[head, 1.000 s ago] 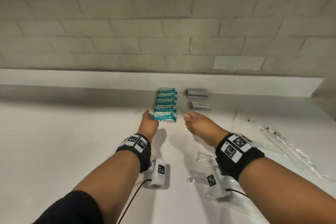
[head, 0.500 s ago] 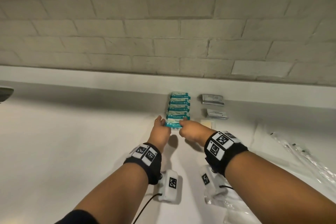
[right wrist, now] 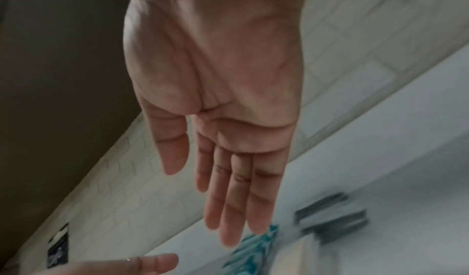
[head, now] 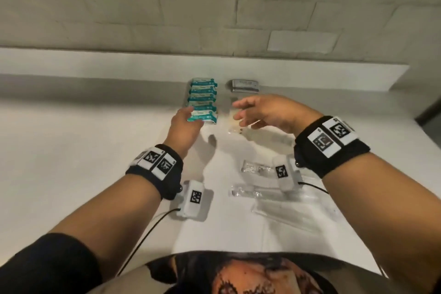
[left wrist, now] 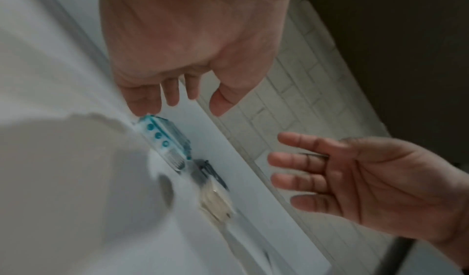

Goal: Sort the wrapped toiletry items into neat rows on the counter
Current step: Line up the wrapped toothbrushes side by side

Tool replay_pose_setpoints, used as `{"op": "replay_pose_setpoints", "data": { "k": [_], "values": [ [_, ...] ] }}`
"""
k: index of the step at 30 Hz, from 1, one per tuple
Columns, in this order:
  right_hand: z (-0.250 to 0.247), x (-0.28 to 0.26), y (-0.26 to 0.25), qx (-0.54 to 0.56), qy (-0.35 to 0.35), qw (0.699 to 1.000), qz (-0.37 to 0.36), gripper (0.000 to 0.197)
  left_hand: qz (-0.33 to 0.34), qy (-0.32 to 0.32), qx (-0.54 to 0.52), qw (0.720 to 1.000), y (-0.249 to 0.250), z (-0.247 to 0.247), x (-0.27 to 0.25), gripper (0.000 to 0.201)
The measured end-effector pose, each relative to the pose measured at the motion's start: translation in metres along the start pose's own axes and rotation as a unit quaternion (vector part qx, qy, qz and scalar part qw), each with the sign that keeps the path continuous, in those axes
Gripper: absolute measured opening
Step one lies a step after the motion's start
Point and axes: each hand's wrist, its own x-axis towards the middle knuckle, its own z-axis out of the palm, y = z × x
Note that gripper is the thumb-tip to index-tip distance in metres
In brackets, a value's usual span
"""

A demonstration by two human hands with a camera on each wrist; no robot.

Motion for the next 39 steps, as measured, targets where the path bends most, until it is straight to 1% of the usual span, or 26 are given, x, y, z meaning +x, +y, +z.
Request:
{"op": "replay_pose_setpoints", "data": {
  "k": [2, 3, 4, 5, 6, 8, 9, 10, 11, 13, 15, 16, 18, 19, 21, 23, 24, 25, 26, 28, 30, 32, 33, 35, 37, 39],
  "values": [
    [-0.013, -0.029, 0.018, -0.059, 0.012, 0.998, 0.022, 0.029, 0.010, -0.104, 0.050, 0.993, 0.010, 0.011, -0.026, 0.036],
    [-0.018, -0.042, 0.028, -0.100, 0.012, 0.994, 0.035, 0.027, 0.014, -0.165, 0.098, 0.981, 0.014, 0.016, -0.038, 0.031],
    [-0.022, -0.056, 0.040, -0.150, 0.007, 0.987, 0.051, 0.024, 0.022, -0.224, 0.144, 0.964, 0.016, 0.022, -0.049, 0.028],
    [-0.024, -0.068, 0.049, -0.204, -0.010, 0.977, 0.067, 0.022, 0.037, -0.266, 0.197, 0.943, 0.019, 0.028, -0.059, 0.026],
    [-0.025, -0.080, 0.059, -0.259, -0.030, 0.962, 0.088, 0.022, 0.059, -0.295, 0.262, 0.917, 0.018, 0.035, -0.065, 0.026],
    [-0.027, -0.098, 0.078, -0.361, -0.070, 0.922, 0.121, 0.030, 0.102, -0.322, 0.382, 0.860, 0.017, 0.046, -0.079, 0.025],
    [-0.027, -0.106, 0.088, -0.393, -0.087, 0.905, 0.135, 0.034, 0.109, -0.330, 0.425, 0.836, 0.016, 0.052, -0.085, 0.025],
    [-0.026, -0.109, 0.097, -0.410, -0.101, 0.895, 0.145, 0.036, 0.113, -0.338, 0.457, 0.815, 0.014, 0.054, -0.088, 0.026],
    [-0.026, -0.112, 0.104, -0.422, -0.107, 0.888, 0.149, 0.036, 0.113, -0.344, 0.484, 0.796, 0.011, 0.057, -0.091, 0.027],
    [-0.029, -0.116, 0.113, -0.450, -0.099, 0.875, 0.149, 0.033, 0.109, -0.343, 0.518, 0.776, 0.007, 0.062, -0.098, 0.032],
    [-0.032, -0.119, 0.114, -0.477, -0.055, 0.866, 0.138, 0.029, 0.105, -0.327, 0.535, 0.772, 0.005, 0.067, -0.104, 0.036],
    [-0.032, -0.118, 0.112, -0.484, -0.025, 0.867, 0.119, 0.027, 0.107, -0.319, 0.539, 0.772, 0.004, 0.070, -0.107, 0.035],
    [-0.029, -0.113, 0.107, -0.477, 0.029, 0.876, 0.067, 0.025, 0.108, -0.305, 0.549, 0.771, 0.003, 0.077, -0.113, 0.031],
    [-0.026, -0.109, 0.106, -0.469, 0.041, 0.881, 0.044, 0.027, 0.101, -0.299, 0.554, 0.770, 0.004, 0.081, -0.118, 0.030],
    [-0.015, -0.099, 0.104, -0.469, 0.029, 0.883, 0.018, 0.036, 0.084, -0.289, 0.567, 0.767, 0.006, 0.082, -0.123, 0.030],
    [-0.006, -0.092, 0.108, -0.505, 0.001, 0.863, 0.024, 0.041, 0.073, -0.272, 0.578, 0.766, 0.008, 0.084, -0.130, 0.026],
    [-0.005, -0.090, 0.111, -0.523, -0.007, 0.852, 0.031, 0.038, 0.069, -0.260, 0.581, 0.769, 0.009, 0.084, -0.134, 0.024],
    [-0.005, -0.089, 0.114, -0.529, -0.011, 0.848, 0.036, 0.032, 0.067, -0.247, 0.583, 0.771, 0.010, 0.084, -0.138, 0.022],
    [-0.009, -0.089, 0.115, -0.525, -0.014, 0.850, 0.039, 0.027, 0.067, -0.233, 0.584, 0.775, 0.010, 0.083, -0.141, 0.020],
    [-0.023, -0.090, 0.118, -0.488, -0.008, 0.872, 0.041, 0.027, 0.063, -0.211, 0.575, 0.788, 0.012, 0.081, -0.146, 0.014],
    [-0.042, -0.096, 0.123, -0.414, 0.032, 0.909, 0.043, 0.031, 0.056, -0.201, 0.545, 0.812, 0.014, 0.080, -0.151, 0.012],
    [-0.062, -0.105, 0.129, -0.343, 0.082, 0.934, 0.059, 0.029, 0.061, -0.203, 0.513, 0.832, 0.018, 0.085, -0.155, 0.014],
    [-0.071, -0.111, 0.132, -0.307, 0.097, 0.944, 0.072, 0.027, 0.071, -0.211, 0.501, 0.836, 0.021, 0.090, -0.158, 0.013],
    [-0.091, -0.125, 0.140, -0.225, 0.124, 0.963, 0.087, 0.017, 0.110, -0.226, 0.493, 0.833, 0.029, 0.110, -0.164, 0.006],
    [-0.110, -0.141, 0.148, -0.166, 0.166, 0.967, 0.095, 0.013, 0.158, -0.244, 0.493, 0.820, 0.035, 0.136, -0.172, 0.013],
    [-0.126, -0.157, 0.161, -0.130, 0.206, 0.963, 0.115, 0.015, 0.190, -0.284, 0.491, 0.801, 0.038, 0.162, -0.179, 0.019]
  ]
}}
